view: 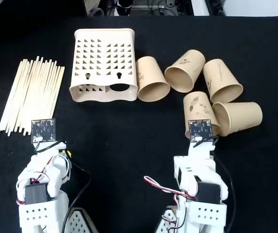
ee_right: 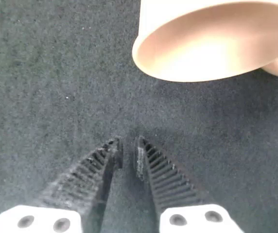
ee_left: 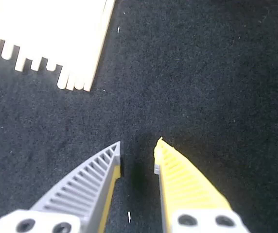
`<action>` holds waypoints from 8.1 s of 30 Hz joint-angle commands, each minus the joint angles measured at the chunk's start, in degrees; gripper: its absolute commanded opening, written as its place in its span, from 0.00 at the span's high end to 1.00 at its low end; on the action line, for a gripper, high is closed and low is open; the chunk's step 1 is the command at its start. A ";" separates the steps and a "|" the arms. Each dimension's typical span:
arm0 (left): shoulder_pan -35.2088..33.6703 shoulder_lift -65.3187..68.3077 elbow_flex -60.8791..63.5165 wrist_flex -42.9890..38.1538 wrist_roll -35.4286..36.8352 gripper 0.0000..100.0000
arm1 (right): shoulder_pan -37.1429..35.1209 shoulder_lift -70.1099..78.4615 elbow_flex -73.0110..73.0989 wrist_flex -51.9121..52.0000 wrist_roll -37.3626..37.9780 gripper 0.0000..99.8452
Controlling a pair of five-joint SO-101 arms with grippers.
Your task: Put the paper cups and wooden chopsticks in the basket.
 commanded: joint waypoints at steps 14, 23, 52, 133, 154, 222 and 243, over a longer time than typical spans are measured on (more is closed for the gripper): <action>-0.13 -0.09 1.10 0.35 0.00 0.88 | 0.79 -4.18 -0.13 0.18 0.35 0.94; -0.13 -0.09 1.10 0.35 0.00 0.88 | 0.79 -4.18 -0.13 0.18 0.35 0.94; 0.22 -0.09 1.10 0.35 -0.09 0.88 | 1.05 -4.18 -0.22 0.18 0.35 0.94; 6.90 100.40 -45.93 -82.46 -1.93 0.97 | 3.25 -4.09 -0.22 -0.18 0.44 0.94; 8.57 66.73 -76.09 -5.89 7.65 0.97 | 3.34 -4.09 -0.22 -0.18 0.44 0.94; -25.27 14.95 -48.75 13.10 2.11 0.64 | -11.25 -2.33 -29.14 -7.21 32.53 0.80; -25.27 1.76 -14.20 1.67 2.20 0.64 | -17.05 67.74 -41.36 -50.64 41.76 0.79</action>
